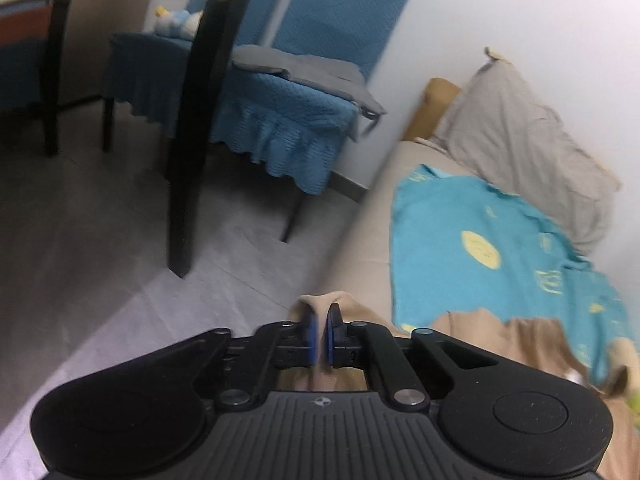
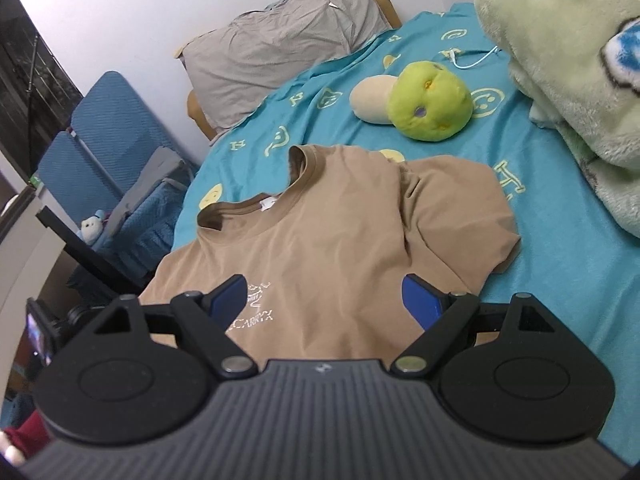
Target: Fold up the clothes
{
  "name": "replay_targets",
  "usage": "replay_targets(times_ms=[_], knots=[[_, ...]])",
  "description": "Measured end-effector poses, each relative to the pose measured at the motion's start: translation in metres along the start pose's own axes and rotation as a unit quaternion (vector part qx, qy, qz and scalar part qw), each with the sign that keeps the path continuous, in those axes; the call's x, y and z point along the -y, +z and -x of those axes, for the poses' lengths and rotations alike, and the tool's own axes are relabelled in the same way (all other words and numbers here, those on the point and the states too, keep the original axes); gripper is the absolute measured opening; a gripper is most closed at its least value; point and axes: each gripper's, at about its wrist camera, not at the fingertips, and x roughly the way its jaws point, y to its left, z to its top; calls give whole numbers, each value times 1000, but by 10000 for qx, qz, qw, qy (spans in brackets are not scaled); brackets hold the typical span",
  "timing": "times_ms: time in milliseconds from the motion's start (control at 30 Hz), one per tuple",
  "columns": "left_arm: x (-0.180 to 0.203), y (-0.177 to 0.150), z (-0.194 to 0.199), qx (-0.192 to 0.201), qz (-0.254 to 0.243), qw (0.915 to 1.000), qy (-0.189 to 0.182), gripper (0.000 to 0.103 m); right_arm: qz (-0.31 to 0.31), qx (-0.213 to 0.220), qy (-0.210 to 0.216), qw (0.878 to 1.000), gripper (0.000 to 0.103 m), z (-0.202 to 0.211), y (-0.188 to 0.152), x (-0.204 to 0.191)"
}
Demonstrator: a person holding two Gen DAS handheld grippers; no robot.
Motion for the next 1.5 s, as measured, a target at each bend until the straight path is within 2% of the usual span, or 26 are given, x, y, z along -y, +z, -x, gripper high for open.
replay_targets(times_ms=[33, 100, 200, 367, 533, 567, 700, 733, 800, 1033, 1100, 1200, 1267, 1367, 1433, 1500], knots=[[-4, 1, 2, -43, 18, 10000, -83, 19, 6, 1, -17, 10000, 86, 0, 0, 0], [-11, 4, 6, -127, 54, 9996, -249, 45, 23, -10, -15, 10000, 86, 2, -1, -2], [-14, 19, 2, -72, 170, 9987, -475, 49, 102, -25, 27, 9999, 86, 5, -4, -8], [25, 30, -36, -317, -299, 9978, -505, 50, 236, -67, -4, 9997, 86, -1, -7, -15], [65, 41, -74, -563, -767, 9941, -529, 46, 178, -258, -81, 9995, 86, -17, -10, -15], [70, 38, -80, -630, -853, 9933, -468, 43, 185, -282, -89, 9994, 86, -19, -10, -15], [81, 33, -88, -615, -1067, 9922, -203, 17, 141, -299, -89, 9994, 86, -20, -11, -12], [82, 32, -89, -589, -1109, 9920, -135, 15, 119, -298, -76, 9995, 86, -20, -11, -11], [86, 30, -91, -537, -1195, 9914, 2, 0, 110, -272, -83, 9995, 86, -20, -10, -11], [98, 24, -95, -351, -1490, 9870, 481, 0, 84, -180, -111, 9997, 86, -16, -8, -11], [99, 35, -94, -124, -1527, 9851, 781, 0, 77, -154, -119, 9998, 86, -15, -8, -10], [102, 59, -93, 368, -1745, 9734, 1437, 0, 65, -114, -130, 9998, 86, -14, -7, -10], [97, 76, -97, 467, -1683, 9691, 1741, 0, 58, -88, -138, 9998, 86, -13, -6, -10], [77, 83, -102, 191, -1347, 9778, 1592, 0, 55, -139, -180, 9997, 86, -19, -7, -11], [63, 77, -95, 162, -1311, 9841, 1184, 0, 49, -185, -188, 9996, 86, -23, -8, -12], [49, 67, -85, 143, -1253, 9888, 796, 7, 39, -243, -174, 9995, 86, -26, -9, -12]])
